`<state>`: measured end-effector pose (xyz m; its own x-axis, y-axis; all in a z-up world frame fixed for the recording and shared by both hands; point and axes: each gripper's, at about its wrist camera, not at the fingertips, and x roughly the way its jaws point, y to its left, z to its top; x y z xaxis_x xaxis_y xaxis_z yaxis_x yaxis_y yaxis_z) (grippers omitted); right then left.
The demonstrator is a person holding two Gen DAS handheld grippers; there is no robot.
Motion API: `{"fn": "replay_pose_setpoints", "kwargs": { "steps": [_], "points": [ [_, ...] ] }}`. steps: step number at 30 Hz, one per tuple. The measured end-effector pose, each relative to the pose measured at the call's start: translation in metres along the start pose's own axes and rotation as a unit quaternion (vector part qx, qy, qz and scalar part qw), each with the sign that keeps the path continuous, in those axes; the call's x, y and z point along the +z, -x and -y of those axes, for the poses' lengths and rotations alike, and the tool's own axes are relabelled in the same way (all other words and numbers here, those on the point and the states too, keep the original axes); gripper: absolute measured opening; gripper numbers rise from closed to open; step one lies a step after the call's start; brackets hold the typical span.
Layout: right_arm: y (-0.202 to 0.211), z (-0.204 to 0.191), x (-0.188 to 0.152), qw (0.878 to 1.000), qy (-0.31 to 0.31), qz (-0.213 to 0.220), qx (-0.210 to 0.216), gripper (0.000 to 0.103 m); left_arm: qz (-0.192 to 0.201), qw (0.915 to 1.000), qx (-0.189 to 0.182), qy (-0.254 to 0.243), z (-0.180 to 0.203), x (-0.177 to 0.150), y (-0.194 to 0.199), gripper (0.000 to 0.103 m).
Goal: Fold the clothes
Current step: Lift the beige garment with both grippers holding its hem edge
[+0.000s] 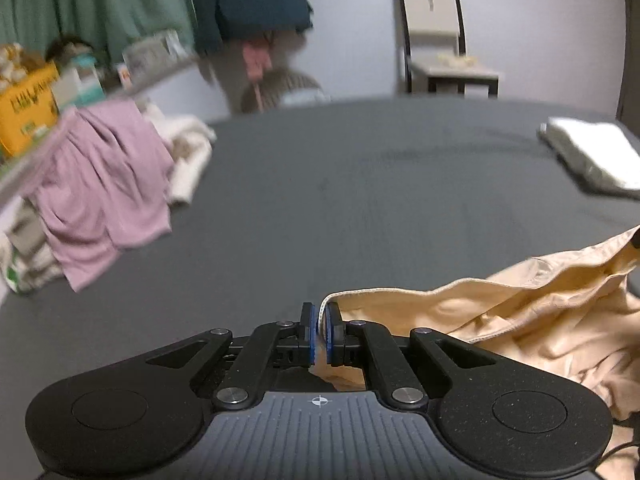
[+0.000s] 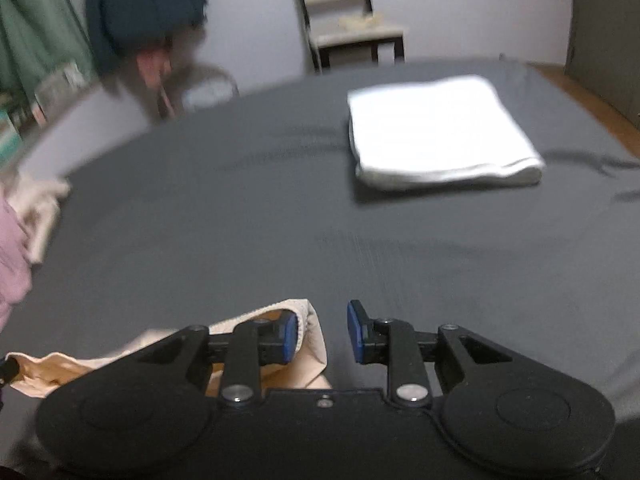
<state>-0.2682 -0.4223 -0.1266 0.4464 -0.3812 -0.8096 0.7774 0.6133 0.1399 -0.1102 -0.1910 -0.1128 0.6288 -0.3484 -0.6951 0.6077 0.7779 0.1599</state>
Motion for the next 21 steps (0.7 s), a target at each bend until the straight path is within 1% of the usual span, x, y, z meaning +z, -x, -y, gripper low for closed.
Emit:
{"fn": "replay_pose_setpoints", "kwargs": {
  "steps": [3, 5, 7, 9, 11, 13, 15, 17, 19, 21],
  "points": [
    [-0.027, 0.000, -0.005, 1.000, 0.004, -0.027, -0.009, 0.025, -0.039, 0.9991, -0.010, -0.009, 0.008, -0.006, -0.013, 0.004],
    [-0.035, 0.004, -0.010, 0.999, -0.012, -0.032, 0.003, 0.025, -0.065, 0.9977, -0.011, -0.014, 0.010, -0.011, -0.018, 0.004],
    [-0.034, 0.006, -0.015, 0.999, -0.021, -0.027, 0.020, 0.027, -0.076, 0.9968, -0.012, -0.023, 0.012, -0.017, -0.017, 0.004],
    [-0.033, 0.007, -0.017, 0.999, -0.022, -0.020, 0.034, 0.033, -0.079, 0.9965, -0.016, -0.020, 0.011, -0.019, -0.012, 0.005],
    [-0.030, 0.008, -0.016, 0.999, -0.021, -0.015, 0.040, 0.036, -0.077, 0.9966, -0.022, -0.019, 0.010, -0.019, -0.006, 0.011],
    [-0.029, 0.010, -0.015, 0.998, -0.022, -0.015, 0.048, 0.037, -0.066, 0.9971, -0.023, -0.029, 0.009, -0.017, 0.001, 0.011],
    [-0.028, 0.010, -0.015, 0.998, -0.025, -0.016, 0.058, 0.037, -0.053, 0.9967, -0.025, -0.055, 0.011, -0.014, 0.008, 0.011],
    [-0.028, 0.011, -0.015, 0.997, -0.027, -0.015, 0.064, 0.037, -0.046, 0.9942, -0.028, -0.093, 0.015, -0.014, 0.009, 0.011],
    [-0.030, 0.011, -0.015, 0.997, -0.030, -0.017, 0.068, 0.037, -0.049, 0.9896, -0.028, -0.132, 0.022, -0.013, 0.008, 0.012],
    [-0.032, 0.012, -0.014, 0.996, -0.032, -0.020, 0.075, 0.038, -0.059, 0.9850, -0.035, -0.158, 0.027, -0.013, 0.005, 0.012]
  ]
}}
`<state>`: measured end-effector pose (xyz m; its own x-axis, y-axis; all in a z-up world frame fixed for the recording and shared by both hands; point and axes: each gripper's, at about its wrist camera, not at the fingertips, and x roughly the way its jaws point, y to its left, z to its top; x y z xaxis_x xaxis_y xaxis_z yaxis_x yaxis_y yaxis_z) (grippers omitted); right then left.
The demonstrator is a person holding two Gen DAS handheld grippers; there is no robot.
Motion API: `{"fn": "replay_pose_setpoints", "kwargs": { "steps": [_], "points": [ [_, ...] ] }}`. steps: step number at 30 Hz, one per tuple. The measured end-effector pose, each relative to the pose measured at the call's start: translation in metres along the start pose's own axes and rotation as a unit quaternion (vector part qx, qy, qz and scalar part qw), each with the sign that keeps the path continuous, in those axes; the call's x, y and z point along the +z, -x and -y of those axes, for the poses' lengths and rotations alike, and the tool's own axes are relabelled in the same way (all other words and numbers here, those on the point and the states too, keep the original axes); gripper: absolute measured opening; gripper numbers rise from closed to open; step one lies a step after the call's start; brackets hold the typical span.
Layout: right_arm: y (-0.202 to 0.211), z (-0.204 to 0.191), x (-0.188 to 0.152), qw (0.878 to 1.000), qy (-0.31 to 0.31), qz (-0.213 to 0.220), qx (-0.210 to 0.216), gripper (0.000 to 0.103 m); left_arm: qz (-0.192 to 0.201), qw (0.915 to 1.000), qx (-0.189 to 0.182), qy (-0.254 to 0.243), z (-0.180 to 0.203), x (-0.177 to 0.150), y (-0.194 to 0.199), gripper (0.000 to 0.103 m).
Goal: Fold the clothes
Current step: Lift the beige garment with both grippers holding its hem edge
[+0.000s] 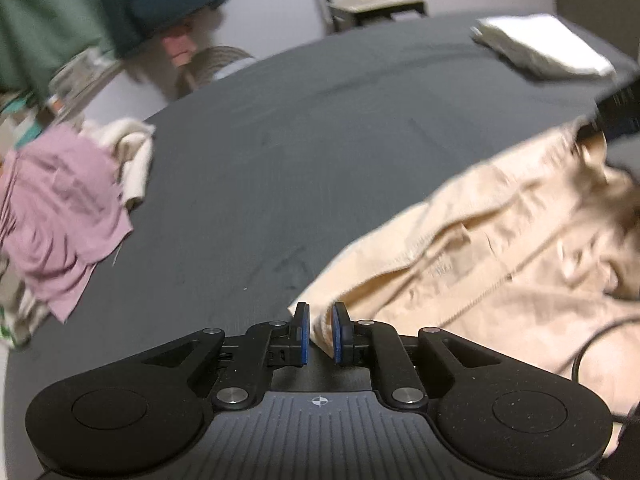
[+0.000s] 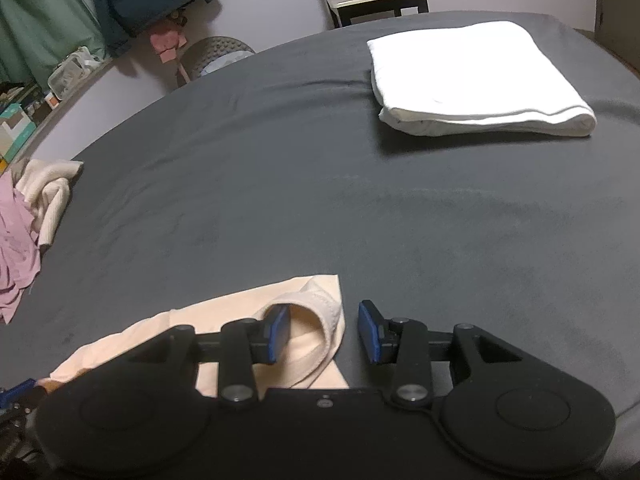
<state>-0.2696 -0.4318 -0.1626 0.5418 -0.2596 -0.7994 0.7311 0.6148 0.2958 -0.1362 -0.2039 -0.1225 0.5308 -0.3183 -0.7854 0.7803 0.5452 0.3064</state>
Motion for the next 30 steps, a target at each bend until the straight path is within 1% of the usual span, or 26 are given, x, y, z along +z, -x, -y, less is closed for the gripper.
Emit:
{"fn": "replay_pose_setpoints", "kwargs": {
  "steps": [3, 4, 6, 9, 12, 16, 18, 22, 25, 27, 28, 30],
  "points": [
    [-0.001, 0.002, 0.000, 1.000, -0.004, -0.002, -0.001, 0.039, -0.009, 0.9995, -0.029, -0.013, 0.003, 0.003, -0.001, 0.012],
    [-0.002, 0.002, -0.001, 1.000, -0.006, -0.004, 0.000, 0.039, -0.012, 0.9993, -0.031, -0.016, 0.003, 0.003, -0.003, 0.012],
    [-0.002, 0.003, -0.001, 1.000, -0.010, -0.007, 0.001, 0.039, -0.016, 0.9992, -0.027, -0.026, 0.005, 0.004, -0.007, 0.012],
    [-0.002, 0.004, -0.002, 1.000, -0.011, -0.012, 0.001, 0.039, -0.008, 0.9991, -0.010, -0.039, 0.006, 0.007, -0.010, 0.012],
    [0.001, 0.003, -0.003, 1.000, -0.009, -0.011, 0.000, 0.039, -0.007, 0.9985, -0.006, -0.055, 0.008, 0.011, -0.015, 0.012],
    [0.005, 0.006, -0.005, 1.000, -0.016, -0.012, 0.010, 0.039, -0.019, 0.9977, -0.004, -0.065, 0.013, 0.013, -0.021, 0.012],
    [0.004, 0.006, -0.006, 1.000, -0.019, -0.018, 0.011, 0.039, -0.012, 0.9984, -0.005, -0.055, 0.013, 0.014, -0.020, 0.011],
    [0.003, 0.005, -0.007, 1.000, -0.017, -0.023, 0.010, 0.039, 0.000, 0.9998, -0.014, -0.014, 0.005, 0.012, -0.017, 0.011],
    [-0.001, 0.004, -0.008, 0.999, -0.014, -0.029, 0.008, 0.038, -0.002, 1.0000, -0.004, 0.007, 0.001, 0.009, -0.019, 0.011],
    [-0.003, 0.002, -0.008, 0.999, -0.012, -0.031, 0.007, 0.024, 0.007, 0.9995, 0.014, 0.029, -0.005, 0.007, -0.016, 0.011],
    [-0.003, 0.001, -0.009, 0.999, -0.009, -0.032, 0.005, 0.021, 0.011, 0.9989, 0.023, 0.040, -0.007, 0.006, -0.015, 0.011],
    [-0.004, -0.002, -0.010, 0.999, -0.002, -0.032, 0.000, 0.007, 0.021, 0.9962, 0.032, 0.078, -0.016, 0.004, -0.010, 0.011]
  ]
}}
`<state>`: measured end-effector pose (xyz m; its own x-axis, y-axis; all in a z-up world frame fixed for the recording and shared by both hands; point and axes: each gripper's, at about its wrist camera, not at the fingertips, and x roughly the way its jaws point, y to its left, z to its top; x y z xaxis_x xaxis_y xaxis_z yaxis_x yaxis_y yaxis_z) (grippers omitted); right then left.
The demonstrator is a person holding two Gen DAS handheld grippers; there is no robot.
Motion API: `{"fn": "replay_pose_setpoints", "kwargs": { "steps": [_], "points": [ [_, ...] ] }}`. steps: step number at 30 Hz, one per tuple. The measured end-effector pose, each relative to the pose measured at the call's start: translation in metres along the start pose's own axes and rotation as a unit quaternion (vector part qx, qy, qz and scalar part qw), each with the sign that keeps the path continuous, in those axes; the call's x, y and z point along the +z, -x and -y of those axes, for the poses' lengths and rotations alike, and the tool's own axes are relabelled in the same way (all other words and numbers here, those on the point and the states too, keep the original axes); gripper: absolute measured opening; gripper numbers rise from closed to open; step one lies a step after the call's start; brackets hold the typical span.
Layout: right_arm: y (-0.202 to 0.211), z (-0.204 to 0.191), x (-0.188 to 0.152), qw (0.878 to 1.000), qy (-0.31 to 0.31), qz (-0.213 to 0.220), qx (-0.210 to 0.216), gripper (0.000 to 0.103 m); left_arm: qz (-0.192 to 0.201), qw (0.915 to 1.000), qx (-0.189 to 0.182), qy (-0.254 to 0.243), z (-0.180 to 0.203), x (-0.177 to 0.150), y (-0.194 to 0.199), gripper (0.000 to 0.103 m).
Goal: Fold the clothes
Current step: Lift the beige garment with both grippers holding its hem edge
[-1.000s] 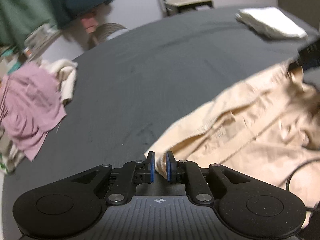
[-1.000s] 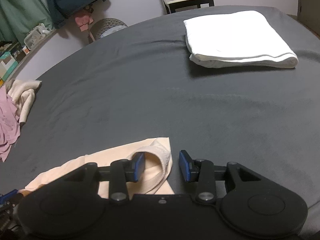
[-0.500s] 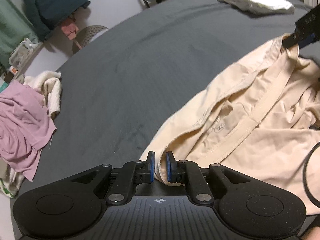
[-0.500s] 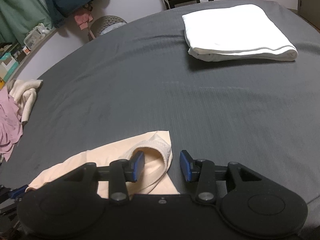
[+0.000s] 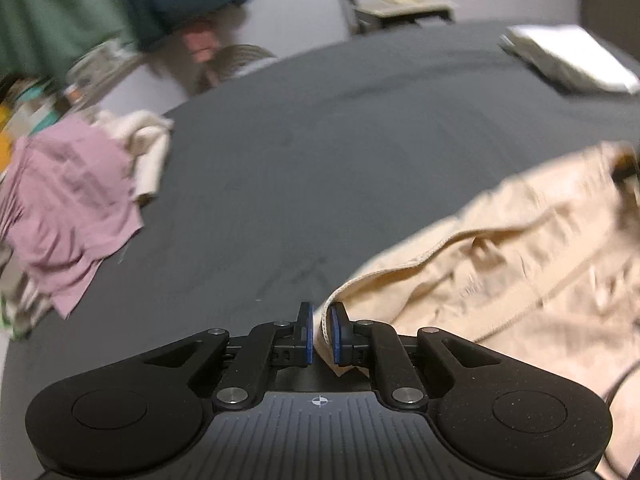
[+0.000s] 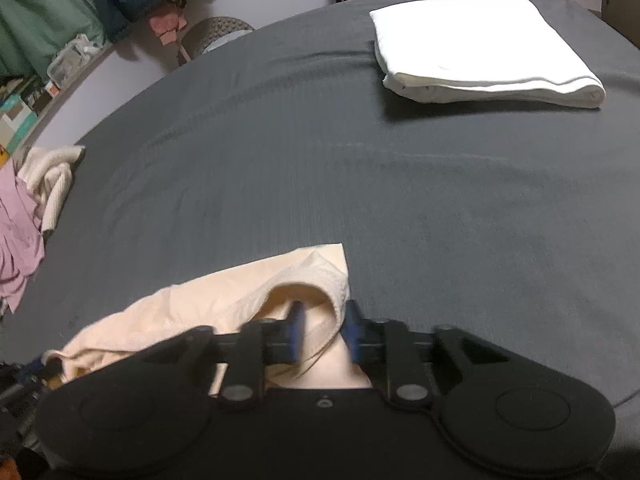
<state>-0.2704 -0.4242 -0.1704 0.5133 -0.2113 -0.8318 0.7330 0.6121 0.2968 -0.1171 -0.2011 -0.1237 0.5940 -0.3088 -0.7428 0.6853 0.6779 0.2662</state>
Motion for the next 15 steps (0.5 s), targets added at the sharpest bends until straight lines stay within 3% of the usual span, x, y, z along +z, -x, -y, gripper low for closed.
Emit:
{"fn": "replay_pose_setpoints", "kwargs": {
  "steps": [3, 6, 11, 15],
  "points": [
    [0.007, -0.002, -0.001, 1.000, 0.011, 0.026, -0.014, 0.004, 0.020, 0.9971, 0.008, 0.072, -0.017, 0.000, 0.011, 0.011],
    [0.029, -0.020, -0.004, 0.994, 0.064, 0.085, -0.034, 0.003, 0.056, 0.9899, 0.007, 0.130, -0.032, 0.003, 0.029, 0.011],
    [0.073, -0.062, 0.004, 0.961, 0.201, 0.178, -0.069, 0.003, 0.119, 0.9759, 0.011, 0.183, -0.061, 0.040, 0.058, 0.011],
    [0.111, -0.091, 0.060, 0.940, 0.237, 0.235, -0.069, 0.003, 0.165, 0.9595, 0.009, 0.228, -0.090, 0.092, 0.076, 0.011]
  ]
}}
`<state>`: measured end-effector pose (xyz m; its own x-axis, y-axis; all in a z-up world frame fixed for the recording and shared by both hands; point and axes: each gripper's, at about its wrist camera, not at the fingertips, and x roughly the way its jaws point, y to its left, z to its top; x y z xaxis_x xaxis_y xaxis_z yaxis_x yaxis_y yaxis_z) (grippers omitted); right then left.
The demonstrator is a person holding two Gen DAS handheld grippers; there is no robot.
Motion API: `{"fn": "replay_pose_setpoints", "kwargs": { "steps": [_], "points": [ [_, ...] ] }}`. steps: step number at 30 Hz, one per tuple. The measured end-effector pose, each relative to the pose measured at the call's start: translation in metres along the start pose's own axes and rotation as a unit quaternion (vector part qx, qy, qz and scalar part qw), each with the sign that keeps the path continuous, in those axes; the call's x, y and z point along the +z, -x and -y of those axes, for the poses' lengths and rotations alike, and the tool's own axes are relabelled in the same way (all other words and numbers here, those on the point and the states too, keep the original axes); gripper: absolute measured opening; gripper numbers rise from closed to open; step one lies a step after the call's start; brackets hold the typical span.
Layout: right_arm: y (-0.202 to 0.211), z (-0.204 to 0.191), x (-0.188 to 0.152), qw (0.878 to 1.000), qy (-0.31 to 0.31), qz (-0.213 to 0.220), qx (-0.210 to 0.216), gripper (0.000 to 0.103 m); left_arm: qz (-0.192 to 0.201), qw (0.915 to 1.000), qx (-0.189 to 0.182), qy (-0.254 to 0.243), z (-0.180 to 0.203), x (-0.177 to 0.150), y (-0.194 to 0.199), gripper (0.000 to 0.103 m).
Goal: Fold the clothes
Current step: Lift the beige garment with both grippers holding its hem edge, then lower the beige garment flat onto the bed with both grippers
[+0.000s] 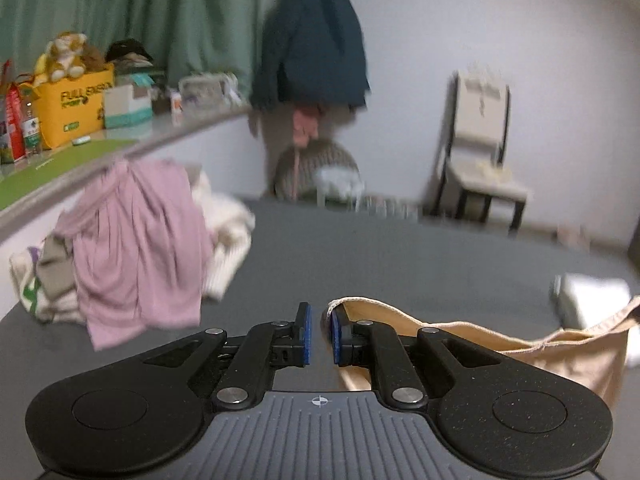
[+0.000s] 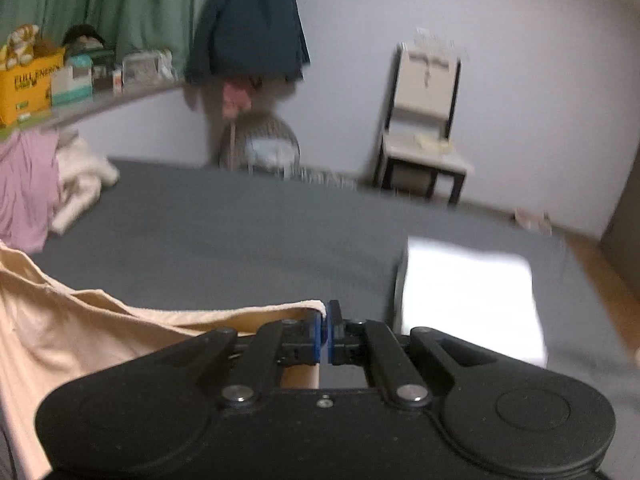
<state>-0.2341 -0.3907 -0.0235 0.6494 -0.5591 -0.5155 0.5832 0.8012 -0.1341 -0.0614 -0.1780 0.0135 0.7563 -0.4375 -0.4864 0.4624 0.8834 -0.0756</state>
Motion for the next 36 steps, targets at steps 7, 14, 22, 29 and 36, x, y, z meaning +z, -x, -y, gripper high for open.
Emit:
{"fn": "replay_pose_setpoints", "kwargs": {
  "steps": [7, 14, 22, 29, 36],
  "points": [
    [0.044, 0.017, 0.116, 0.990, -0.002, 0.139, -0.015, 0.004, 0.133, 0.9903, -0.009, 0.040, -0.002, 0.081, 0.040, 0.011],
    [0.052, 0.025, 0.064, 0.993, -0.028, 0.105, 0.032, 0.005, 0.076, 0.9966, 0.012, -0.030, -0.015, 0.016, 0.036, 0.011],
    [-0.042, -0.011, -0.090, 0.988, -0.038, -0.135, 0.061, 0.005, -0.157, 0.9795, 0.028, -0.123, -0.008, -0.107, -0.046, 0.011],
    [-0.077, -0.012, -0.137, 0.968, -0.093, -0.221, 0.075, 0.006, -0.246, 0.9551, 0.034, -0.161, 0.008, -0.150, -0.077, 0.011],
    [-0.066, -0.009, -0.134, 0.964, -0.098, -0.229, 0.092, 0.031, -0.260, 0.9490, 0.012, -0.178, 0.009, -0.151, -0.064, 0.012]
  ]
}}
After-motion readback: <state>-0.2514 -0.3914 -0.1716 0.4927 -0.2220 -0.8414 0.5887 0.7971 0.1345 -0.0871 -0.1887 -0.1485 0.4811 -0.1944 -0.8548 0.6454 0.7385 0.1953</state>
